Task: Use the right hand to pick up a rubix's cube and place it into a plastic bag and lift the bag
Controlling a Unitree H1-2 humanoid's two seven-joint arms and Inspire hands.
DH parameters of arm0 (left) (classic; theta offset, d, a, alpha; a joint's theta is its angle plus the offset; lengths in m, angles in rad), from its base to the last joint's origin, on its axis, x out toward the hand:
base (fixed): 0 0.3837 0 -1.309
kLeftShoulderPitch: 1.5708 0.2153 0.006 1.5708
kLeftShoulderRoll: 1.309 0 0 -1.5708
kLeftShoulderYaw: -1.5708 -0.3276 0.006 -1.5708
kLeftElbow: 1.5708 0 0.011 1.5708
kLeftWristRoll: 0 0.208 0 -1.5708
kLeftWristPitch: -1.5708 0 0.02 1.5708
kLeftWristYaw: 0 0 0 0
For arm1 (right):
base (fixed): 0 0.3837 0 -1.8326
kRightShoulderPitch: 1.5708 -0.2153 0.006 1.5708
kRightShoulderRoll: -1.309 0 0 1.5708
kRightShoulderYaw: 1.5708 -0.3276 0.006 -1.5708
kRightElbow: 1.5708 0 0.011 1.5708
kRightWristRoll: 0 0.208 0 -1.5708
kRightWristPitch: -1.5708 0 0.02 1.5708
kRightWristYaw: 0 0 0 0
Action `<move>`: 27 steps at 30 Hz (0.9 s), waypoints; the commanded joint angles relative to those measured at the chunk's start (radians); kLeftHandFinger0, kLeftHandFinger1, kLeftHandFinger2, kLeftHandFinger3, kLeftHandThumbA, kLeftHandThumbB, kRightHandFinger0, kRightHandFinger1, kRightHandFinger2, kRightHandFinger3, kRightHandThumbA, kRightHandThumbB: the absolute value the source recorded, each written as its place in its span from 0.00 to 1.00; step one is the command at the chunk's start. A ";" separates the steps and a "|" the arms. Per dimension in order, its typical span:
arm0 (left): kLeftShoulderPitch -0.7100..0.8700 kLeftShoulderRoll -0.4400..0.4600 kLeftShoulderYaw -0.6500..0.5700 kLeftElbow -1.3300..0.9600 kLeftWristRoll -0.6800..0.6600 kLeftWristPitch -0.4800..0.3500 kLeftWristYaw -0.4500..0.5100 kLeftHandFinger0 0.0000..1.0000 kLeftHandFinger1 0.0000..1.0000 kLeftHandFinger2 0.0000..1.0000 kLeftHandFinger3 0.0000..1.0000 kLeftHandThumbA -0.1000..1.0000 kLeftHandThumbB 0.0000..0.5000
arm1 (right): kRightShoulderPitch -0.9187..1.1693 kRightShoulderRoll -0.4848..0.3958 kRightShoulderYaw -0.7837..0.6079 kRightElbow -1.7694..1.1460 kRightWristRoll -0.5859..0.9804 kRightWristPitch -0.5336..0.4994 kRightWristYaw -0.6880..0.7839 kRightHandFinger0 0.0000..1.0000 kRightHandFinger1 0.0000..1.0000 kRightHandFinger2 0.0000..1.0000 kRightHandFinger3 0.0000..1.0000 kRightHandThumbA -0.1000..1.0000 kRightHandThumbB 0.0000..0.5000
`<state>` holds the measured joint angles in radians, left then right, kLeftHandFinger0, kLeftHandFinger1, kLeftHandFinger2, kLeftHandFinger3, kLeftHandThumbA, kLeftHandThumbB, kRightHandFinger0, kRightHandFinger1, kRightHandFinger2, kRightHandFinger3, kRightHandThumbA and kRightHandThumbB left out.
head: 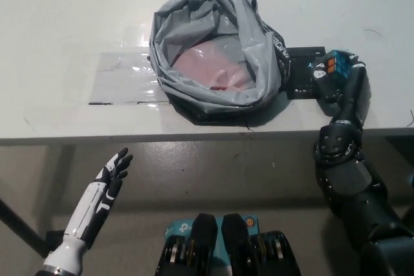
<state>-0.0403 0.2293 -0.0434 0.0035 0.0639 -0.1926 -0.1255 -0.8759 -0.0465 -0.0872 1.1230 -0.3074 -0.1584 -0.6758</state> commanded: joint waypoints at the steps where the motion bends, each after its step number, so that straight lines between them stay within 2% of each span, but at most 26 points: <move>1: -0.014 0.018 0.005 -0.026 -0.007 -0.026 -0.014 1.00 1.00 1.00 1.00 1.00 0.62 | -0.048 0.003 -0.020 0.016 0.052 -0.067 -0.059 0.03 0.25 0.57 0.56 0.00 0.44; 4: -0.014 0.018 0.004 -0.025 -0.003 -0.032 -0.013 1.00 1.00 1.00 1.00 1.00 0.60 | -0.046 0.004 -0.029 0.015 0.070 -0.081 -0.051 0.00 0.26 0.60 0.61 0.00 0.44; 8: -0.013 0.015 0.007 -0.026 -0.014 -0.023 -0.015 1.00 1.00 1.00 1.00 1.00 0.60 | -0.042 -0.001 -0.037 0.025 0.092 -0.130 -0.041 0.04 0.30 0.63 0.65 0.00 0.43; 14: -0.010 0.018 0.006 -0.030 -0.021 -0.019 -0.020 1.00 1.00 1.00 1.00 1.00 0.61 | -0.031 0.003 -0.093 -0.037 0.189 -0.181 0.040 0.02 0.34 0.72 0.74 0.00 0.39; 18: -0.003 0.018 0.006 -0.031 -0.021 -0.021 -0.019 1.00 1.00 1.00 1.00 1.00 0.62 | -0.012 0.009 -0.124 -0.156 0.253 -0.160 0.107 0.00 0.35 0.76 0.80 0.00 0.39; 20: 0.003 0.017 0.005 -0.032 -0.022 -0.026 -0.020 1.00 1.00 1.00 1.00 1.00 0.61 | 0.002 0.022 -0.152 -0.266 0.313 -0.137 0.150 0.00 0.32 0.74 0.78 0.00 0.35; 22: 0.005 0.016 0.005 -0.032 -0.025 -0.029 -0.020 1.00 1.00 1.00 1.00 1.00 0.61 | 0.010 0.029 -0.163 -0.315 0.341 -0.121 0.173 0.00 0.28 0.75 0.80 0.00 0.31; 24: 0.009 0.015 0.005 -0.026 -0.024 -0.037 -0.019 1.00 1.00 1.00 1.00 1.00 0.60 | 0.019 0.045 -0.193 -0.423 0.437 -0.091 0.241 0.00 0.29 0.81 0.84 0.00 0.26; 26: 0.003 0.017 0.008 -0.015 -0.028 -0.041 -0.019 1.00 1.00 1.00 1.00 1.00 0.60 | 0.011 0.055 -0.215 -0.505 0.522 -0.069 0.298 0.00 0.32 0.90 0.91 0.00 0.26; 27: 0.006 0.017 0.009 -0.016 -0.028 -0.040 -0.018 1.00 1.00 1.00 1.00 1.00 0.60 | 0.011 0.059 -0.216 -0.544 0.533 -0.054 0.301 0.00 0.32 0.91 0.91 0.00 0.27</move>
<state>-0.0330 0.2296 -0.0433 0.0049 0.0556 -0.1929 -0.1283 -0.8245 -0.0133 -0.2618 0.7910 -0.0006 -0.2549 -0.5432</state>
